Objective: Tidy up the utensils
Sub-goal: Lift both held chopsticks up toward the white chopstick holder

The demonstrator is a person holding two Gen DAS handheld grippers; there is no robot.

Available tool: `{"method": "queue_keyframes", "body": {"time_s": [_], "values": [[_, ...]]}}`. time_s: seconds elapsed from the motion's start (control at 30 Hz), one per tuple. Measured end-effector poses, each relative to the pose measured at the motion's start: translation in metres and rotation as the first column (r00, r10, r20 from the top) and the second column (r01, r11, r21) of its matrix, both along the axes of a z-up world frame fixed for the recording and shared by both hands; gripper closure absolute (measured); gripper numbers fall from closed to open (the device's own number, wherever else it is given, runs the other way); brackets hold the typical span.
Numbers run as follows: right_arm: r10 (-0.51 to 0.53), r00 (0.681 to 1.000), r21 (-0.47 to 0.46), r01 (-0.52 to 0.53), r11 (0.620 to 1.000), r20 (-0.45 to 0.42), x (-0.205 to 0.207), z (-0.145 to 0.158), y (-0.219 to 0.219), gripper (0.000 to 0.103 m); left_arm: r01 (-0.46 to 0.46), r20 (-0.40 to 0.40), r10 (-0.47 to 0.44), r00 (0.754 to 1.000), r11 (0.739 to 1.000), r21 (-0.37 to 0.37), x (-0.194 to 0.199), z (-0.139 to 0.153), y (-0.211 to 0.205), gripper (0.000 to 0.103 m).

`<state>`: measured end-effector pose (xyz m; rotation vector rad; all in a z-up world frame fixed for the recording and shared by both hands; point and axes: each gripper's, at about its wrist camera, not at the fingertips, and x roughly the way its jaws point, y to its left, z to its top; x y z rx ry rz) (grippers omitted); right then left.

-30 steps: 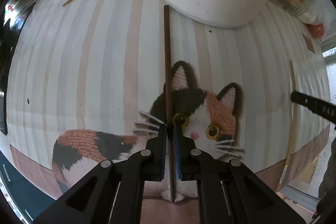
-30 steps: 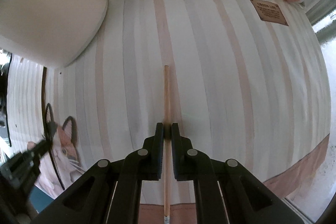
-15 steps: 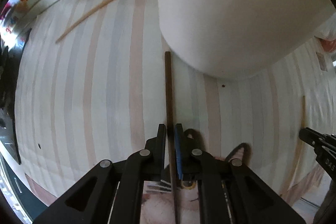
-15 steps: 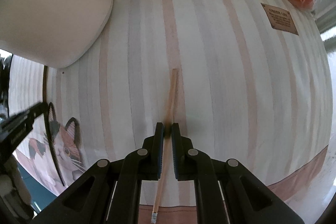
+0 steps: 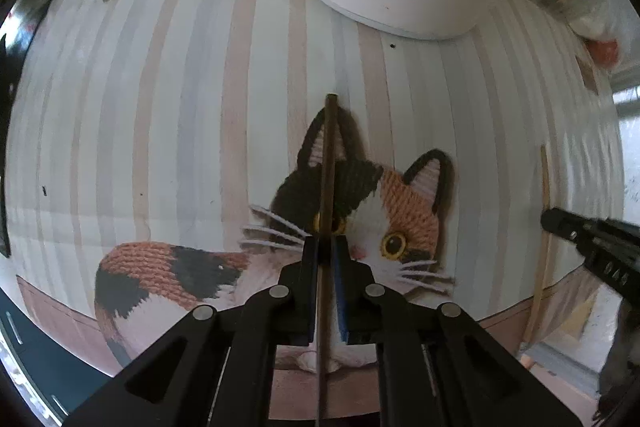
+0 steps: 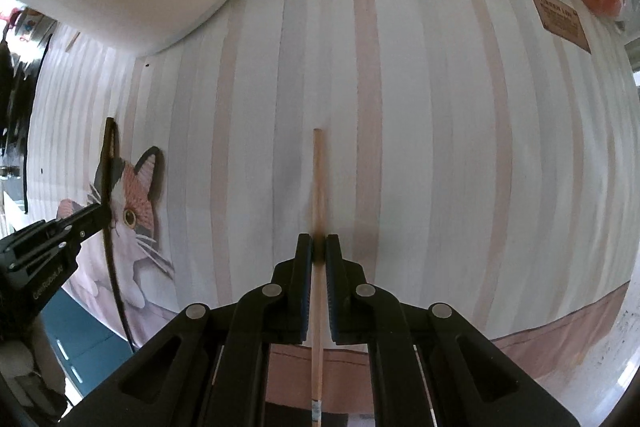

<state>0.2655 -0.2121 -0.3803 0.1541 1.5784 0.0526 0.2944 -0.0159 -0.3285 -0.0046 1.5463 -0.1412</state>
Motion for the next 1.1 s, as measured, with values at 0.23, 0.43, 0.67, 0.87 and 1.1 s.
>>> {"method": "queue_keyframes", "body": {"time_s": [0.23,0.43,0.67,0.87,1.1], "values": [[0.029,1.000,-0.060,-0.030,0.998,-0.005,0.006,0.001,0.012,0.096,0.042,0.029,-0.043,0.999,0.999,0.035,0.031,0.005,0.003,0.094],[0.055,0.997,-0.088,-0.050,0.995,0.055,0.003,0.012,0.026,0.096,0.044,0.061,-0.049,0.997,0.996,0.071,0.024,0.010,-0.031,0.099],[-0.021,0.989,0.041,0.015,0.999,0.147,-0.021,0.042,0.012,0.096,0.008,0.144,-0.015,0.990,0.999,0.045,0.001,0.052,-0.010,0.099],[-0.049,0.970,0.098,0.026,0.995,0.240,-0.036,0.081,0.007,0.097,0.008,0.229,-0.009,0.973,1.000,0.006,-0.014,0.085,0.008,0.099],[-0.051,0.939,0.127,0.008,0.992,0.340,-0.042,0.107,0.010,0.097,0.020,0.338,-0.014,0.941,1.000,-0.016,-0.036,0.130,0.011,0.099]]}}
